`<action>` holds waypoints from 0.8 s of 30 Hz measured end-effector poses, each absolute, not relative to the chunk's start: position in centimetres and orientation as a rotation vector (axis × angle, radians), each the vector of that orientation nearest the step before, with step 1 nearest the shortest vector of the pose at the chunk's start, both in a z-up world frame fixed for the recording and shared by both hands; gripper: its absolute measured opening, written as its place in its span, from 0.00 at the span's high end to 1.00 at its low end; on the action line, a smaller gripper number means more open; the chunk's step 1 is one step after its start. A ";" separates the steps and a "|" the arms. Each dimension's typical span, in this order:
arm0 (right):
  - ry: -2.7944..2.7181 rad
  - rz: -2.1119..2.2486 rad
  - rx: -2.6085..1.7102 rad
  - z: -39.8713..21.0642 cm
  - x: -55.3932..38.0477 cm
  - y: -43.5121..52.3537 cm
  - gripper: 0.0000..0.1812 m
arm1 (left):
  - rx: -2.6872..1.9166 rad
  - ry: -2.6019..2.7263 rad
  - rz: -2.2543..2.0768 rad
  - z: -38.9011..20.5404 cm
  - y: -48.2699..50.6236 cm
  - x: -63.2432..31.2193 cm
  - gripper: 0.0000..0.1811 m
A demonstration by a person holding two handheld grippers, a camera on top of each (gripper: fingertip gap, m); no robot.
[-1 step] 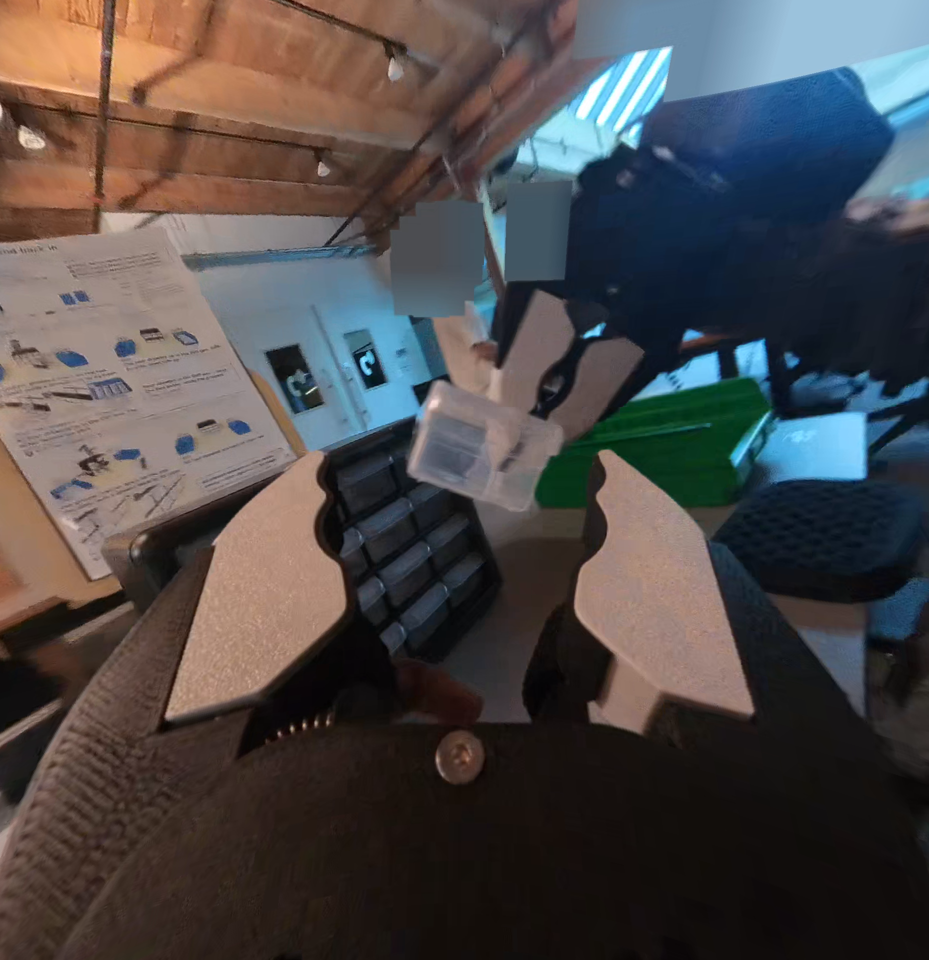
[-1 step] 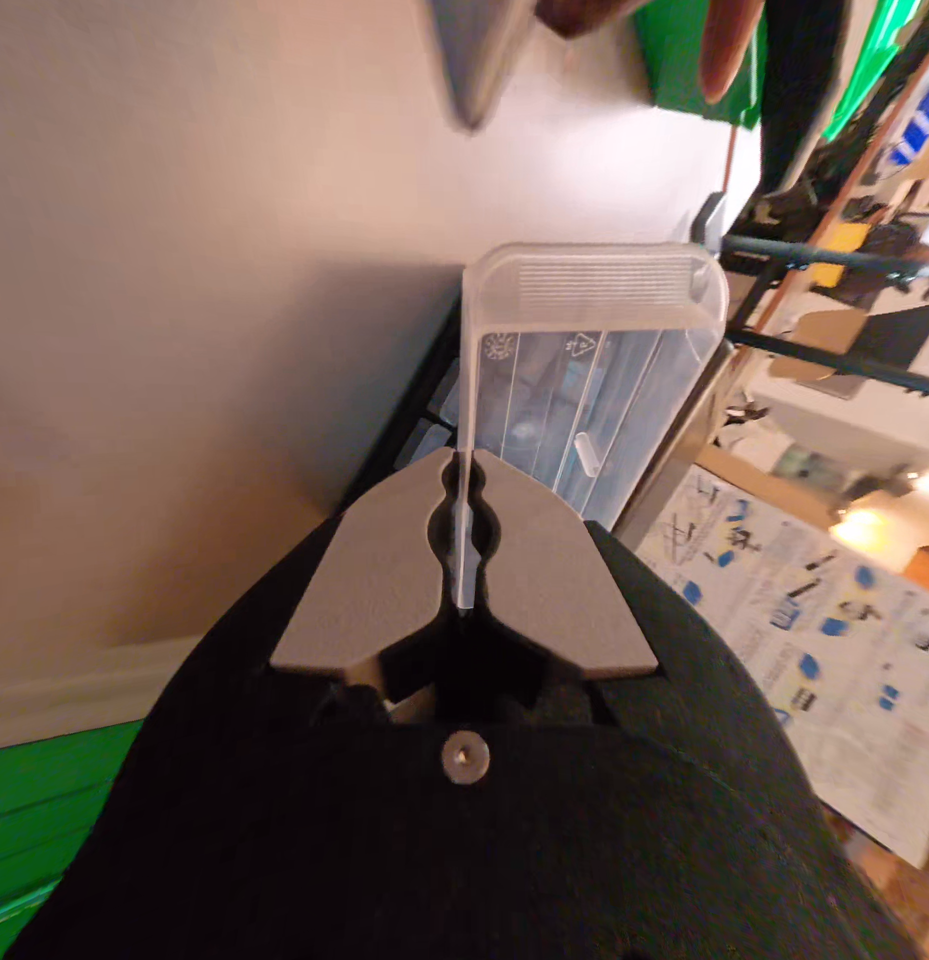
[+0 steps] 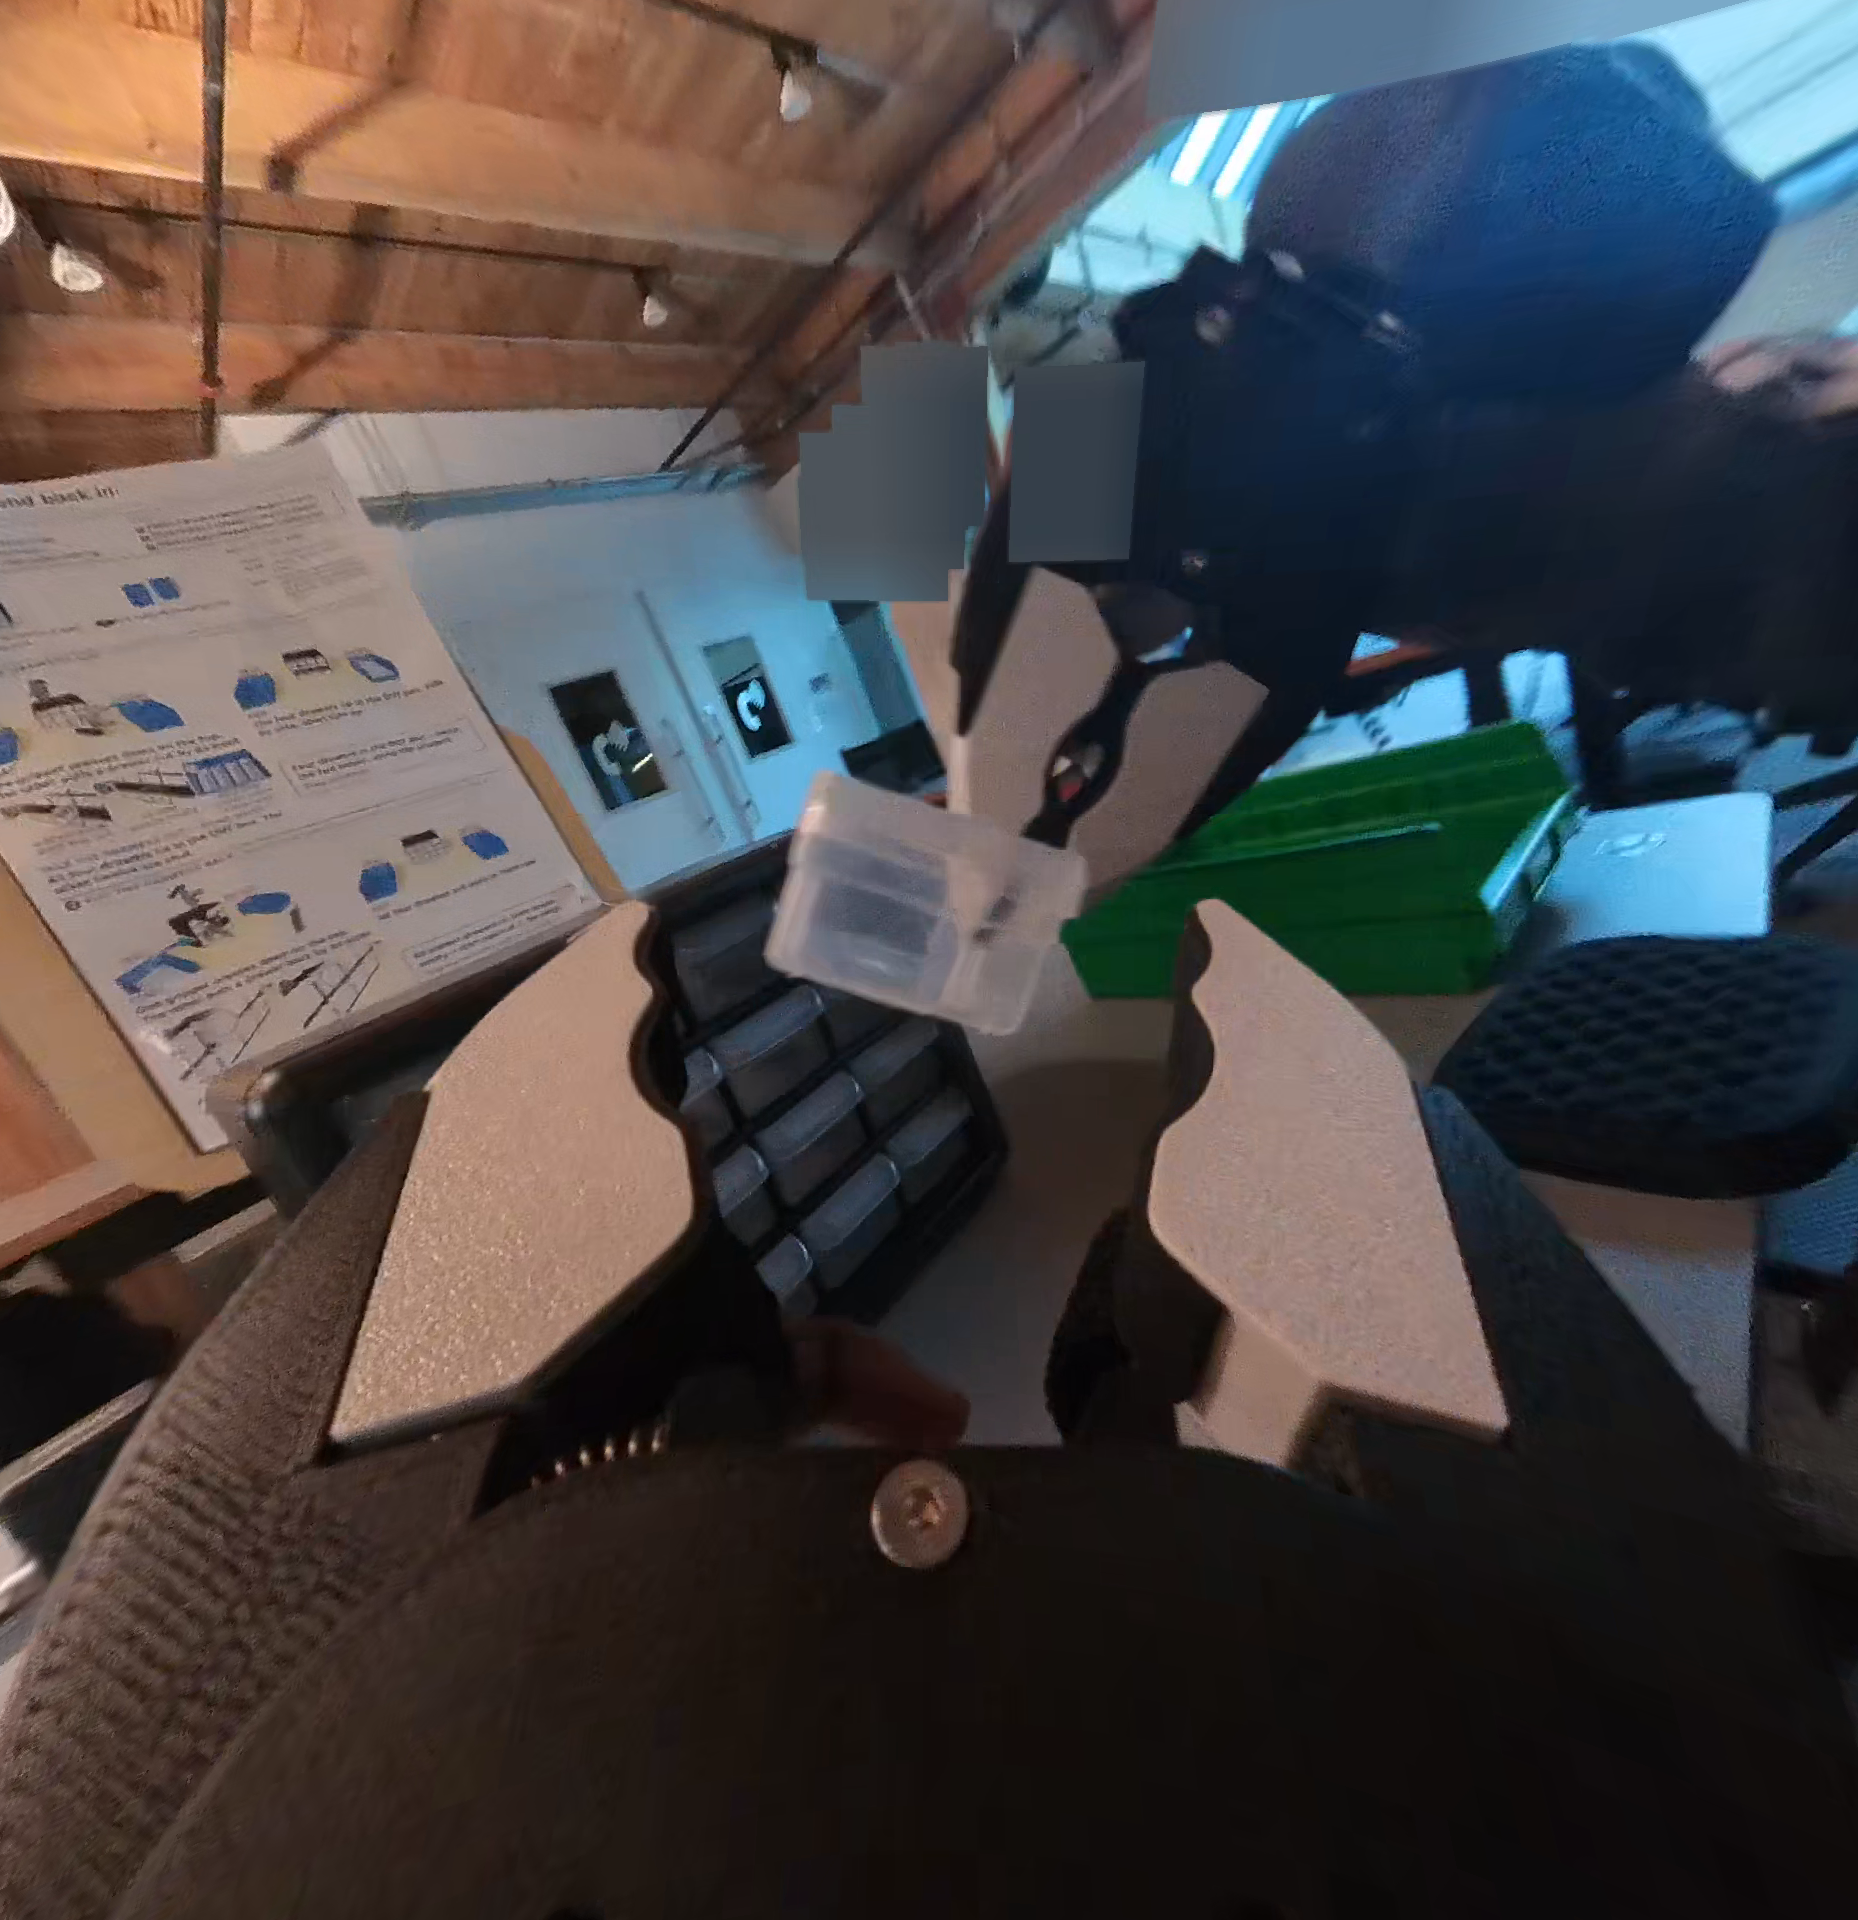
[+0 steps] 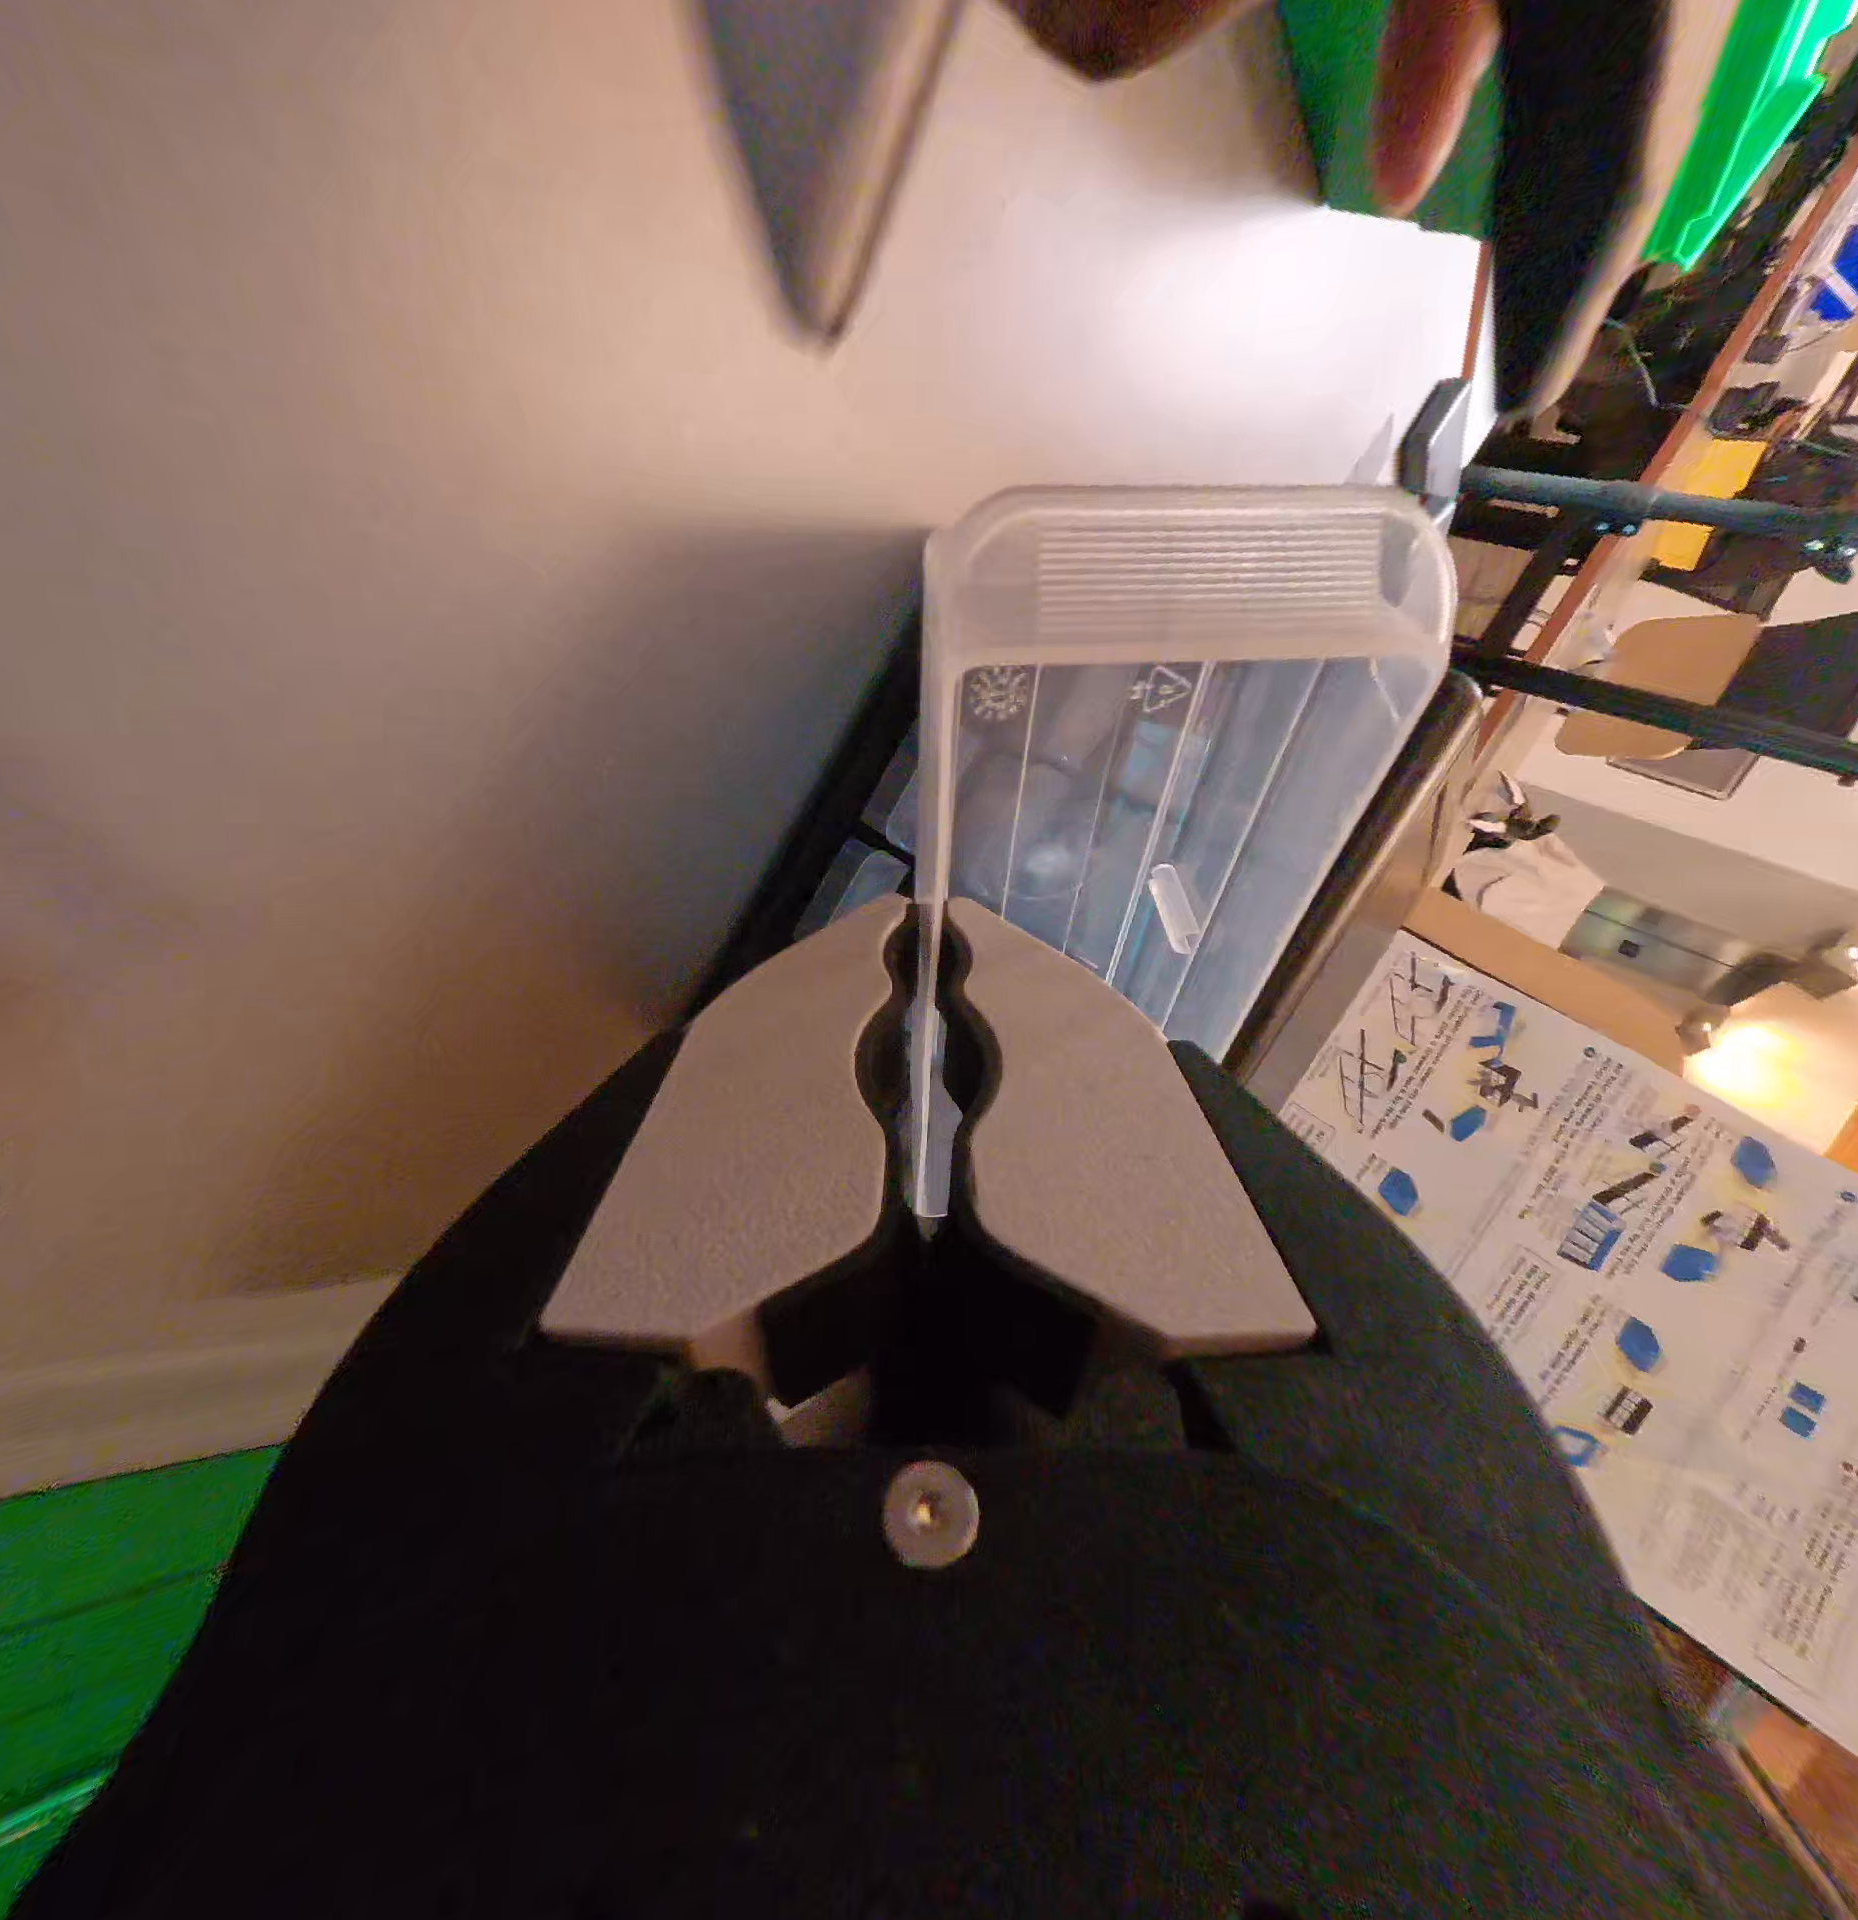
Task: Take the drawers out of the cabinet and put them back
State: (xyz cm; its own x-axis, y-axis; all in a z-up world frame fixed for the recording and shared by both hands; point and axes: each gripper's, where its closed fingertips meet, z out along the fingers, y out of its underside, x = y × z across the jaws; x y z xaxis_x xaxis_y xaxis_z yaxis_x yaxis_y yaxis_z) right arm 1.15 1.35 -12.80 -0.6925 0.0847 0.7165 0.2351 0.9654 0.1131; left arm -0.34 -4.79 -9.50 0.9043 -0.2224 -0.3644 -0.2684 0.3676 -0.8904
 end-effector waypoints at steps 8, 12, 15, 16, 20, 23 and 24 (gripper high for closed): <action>-2.392 -0.239 -0.184 -14.2 0.2 1.0 0.99 | -1.284 0.397 0.271 -10.8 -2.5 -0.5 0.59; -2.450 -0.239 -0.169 -15.0 0.5 0.8 0.99 | -1.218 0.556 0.422 -10.7 -3.3 -0.7 0.58; -2.539 -0.244 -0.153 -15.5 1.2 1.2 0.99 | -1.198 0.903 0.613 -12.1 -4.6 -0.5 0.58; -2.582 -0.234 -0.152 -15.6 1.5 1.2 0.99 | -1.188 1.012 0.691 -12.4 -5.0 -0.6 0.58; -2.730 -0.186 -0.130 -16.0 1.8 0.2 0.99 | -1.060 1.288 1.007 -12.9 -5.1 -0.1 0.58; -2.781 -0.195 -0.096 -16.2 1.7 -0.5 0.99 | -0.987 1.353 1.117 -13.6 -4.6 0.0 0.65; -2.789 -0.196 -0.084 -16.1 1.6 -0.7 0.99 | -0.971 1.344 1.153 -13.5 -4.5 -0.2 0.71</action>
